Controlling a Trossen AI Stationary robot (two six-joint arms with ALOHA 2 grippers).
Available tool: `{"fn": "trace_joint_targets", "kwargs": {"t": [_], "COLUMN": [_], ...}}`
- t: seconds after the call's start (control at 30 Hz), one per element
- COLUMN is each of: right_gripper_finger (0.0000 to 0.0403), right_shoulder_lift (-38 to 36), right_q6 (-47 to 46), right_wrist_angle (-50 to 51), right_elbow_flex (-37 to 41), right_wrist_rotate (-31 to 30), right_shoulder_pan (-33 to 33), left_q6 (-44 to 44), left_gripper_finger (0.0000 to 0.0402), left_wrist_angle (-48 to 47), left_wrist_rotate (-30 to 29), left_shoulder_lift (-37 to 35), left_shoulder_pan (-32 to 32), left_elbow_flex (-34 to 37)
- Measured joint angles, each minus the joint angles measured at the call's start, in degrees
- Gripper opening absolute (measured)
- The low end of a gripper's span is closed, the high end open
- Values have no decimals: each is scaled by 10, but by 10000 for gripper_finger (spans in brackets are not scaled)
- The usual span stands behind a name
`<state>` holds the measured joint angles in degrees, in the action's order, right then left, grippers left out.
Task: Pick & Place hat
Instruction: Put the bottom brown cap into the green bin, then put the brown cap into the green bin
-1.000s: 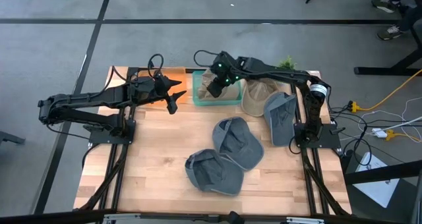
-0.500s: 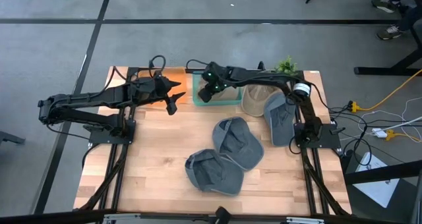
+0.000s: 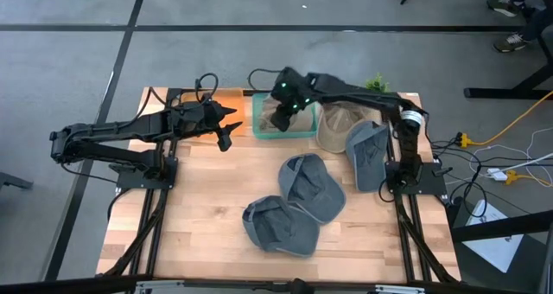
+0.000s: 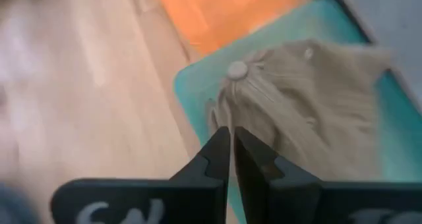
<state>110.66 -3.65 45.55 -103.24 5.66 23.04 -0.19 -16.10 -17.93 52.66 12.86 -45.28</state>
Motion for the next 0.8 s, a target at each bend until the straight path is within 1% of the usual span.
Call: {"fn": "trace_joint_targets", "kwargs": {"t": [0.1,0.23,0.33,0.4,0.47,0.53,0.7,0.8], "right_gripper_finger": [23,19,20,29,46,72,148,188], "right_shoulder_lift": [-34,-78,-104,-117,-126,-130,-126,-125], "right_q6": [46,93,104,105,105,98,48,61], "right_wrist_angle": [54,94,123,144,172,198,281,336], "right_elbow_flex": [-33,-56,-57,-57,-57,-57,-56,-46], "right_wrist_rotate": [0,0,0,6,19,20,20,14], "right_shoulder_pan": [0,0,0,0,0,0,0,0], "left_q6": [-35,-89,-109,-127,-147,-156,-156,-137], "left_gripper_finger": [207,208,208,208,208,208,208,208], "left_wrist_angle": [7,18,20,20,20,20,20,13], "left_wrist_rotate": [0,0,0,0,0,0,4,13], "left_shoulder_lift": [0,0,0,0,0,0,0,0], "left_shoulder_pan": [0,0,0,0,0,0,0,0], "left_elbow_flex": [0,0,0,0,0,0,0,0]}}
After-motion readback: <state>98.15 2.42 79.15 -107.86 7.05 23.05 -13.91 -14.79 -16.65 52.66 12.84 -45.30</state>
